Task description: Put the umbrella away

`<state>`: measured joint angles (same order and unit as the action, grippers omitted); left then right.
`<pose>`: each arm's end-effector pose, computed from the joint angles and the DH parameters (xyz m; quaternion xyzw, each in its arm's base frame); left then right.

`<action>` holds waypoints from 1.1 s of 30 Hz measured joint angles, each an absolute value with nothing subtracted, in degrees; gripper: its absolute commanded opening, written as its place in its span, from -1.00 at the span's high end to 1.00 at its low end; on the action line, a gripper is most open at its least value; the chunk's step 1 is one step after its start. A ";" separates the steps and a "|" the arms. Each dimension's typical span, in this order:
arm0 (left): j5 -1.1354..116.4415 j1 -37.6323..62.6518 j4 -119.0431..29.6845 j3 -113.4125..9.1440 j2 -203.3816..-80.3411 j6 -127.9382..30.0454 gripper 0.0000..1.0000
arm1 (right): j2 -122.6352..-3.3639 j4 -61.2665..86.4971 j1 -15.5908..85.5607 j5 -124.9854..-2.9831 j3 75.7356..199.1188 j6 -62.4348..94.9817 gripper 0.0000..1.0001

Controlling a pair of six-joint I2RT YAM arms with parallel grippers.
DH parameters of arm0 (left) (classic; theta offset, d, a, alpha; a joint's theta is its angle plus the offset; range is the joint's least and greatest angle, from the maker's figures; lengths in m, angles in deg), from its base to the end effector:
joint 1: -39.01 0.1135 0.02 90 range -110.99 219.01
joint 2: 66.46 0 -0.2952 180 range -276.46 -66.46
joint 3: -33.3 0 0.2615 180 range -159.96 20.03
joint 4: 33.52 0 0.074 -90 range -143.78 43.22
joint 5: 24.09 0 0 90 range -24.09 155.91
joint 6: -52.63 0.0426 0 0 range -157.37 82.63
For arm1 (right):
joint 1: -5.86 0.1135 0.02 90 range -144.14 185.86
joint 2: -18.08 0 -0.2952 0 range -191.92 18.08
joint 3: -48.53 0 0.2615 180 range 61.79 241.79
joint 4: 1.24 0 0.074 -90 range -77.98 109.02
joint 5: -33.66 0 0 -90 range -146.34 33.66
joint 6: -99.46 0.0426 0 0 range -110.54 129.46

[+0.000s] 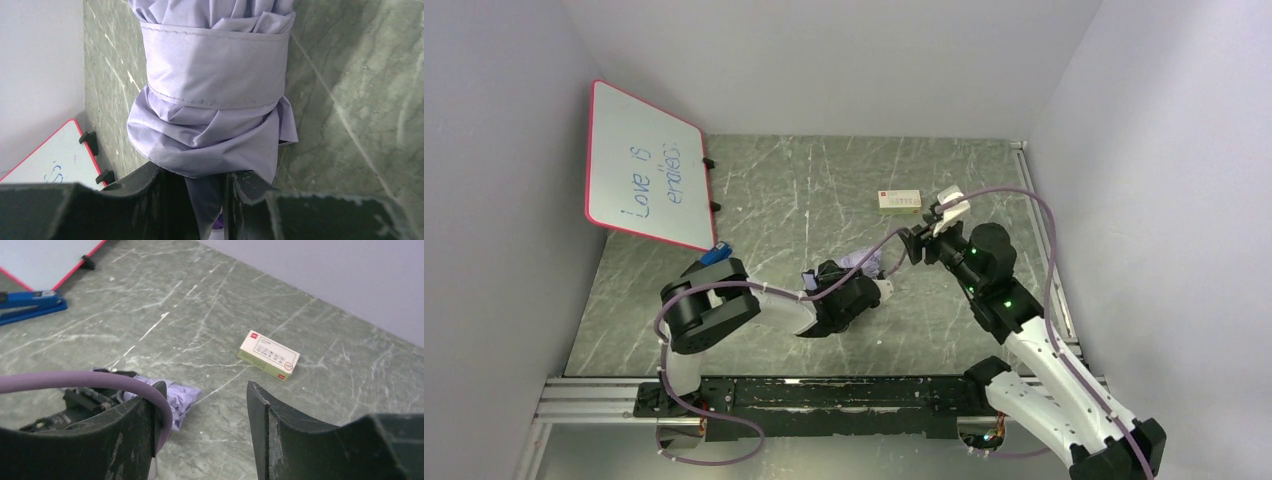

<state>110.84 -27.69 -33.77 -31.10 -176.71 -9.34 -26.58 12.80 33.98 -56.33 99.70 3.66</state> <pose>0.1766 -0.3339 0.1278 0.5338 0.6856 0.2201 0.4433 0.1636 0.0874 0.3354 -0.2193 0.7193 0.1275 0.6467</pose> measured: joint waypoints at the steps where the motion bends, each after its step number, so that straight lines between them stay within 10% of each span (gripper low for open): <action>1: 110.99 -27.84 -33.55 -30.95 -176.71 -9.27 0.91 | -25.77 13.67 33.23 -59.28 99.81 2.65 -0.23; 19: 114.25 -29.85 -31.32 -29.96 -177.98 -3.87 0.91 | -5.67 7.42 30.57 -87.96 110.70 1.84 -0.24; 27: 120.44 -30.79 -20.70 -23.52 -178.46 3.60 0.91 | -28.11 15.68 30.28 -66.89 118.96 -1.59 -0.26; 33: 124.70 -31.77 -2.75 -16.94 -181.78 15.93 0.91 | -42.71 20.66 30.22 -73.36 113.50 -15.47 -0.28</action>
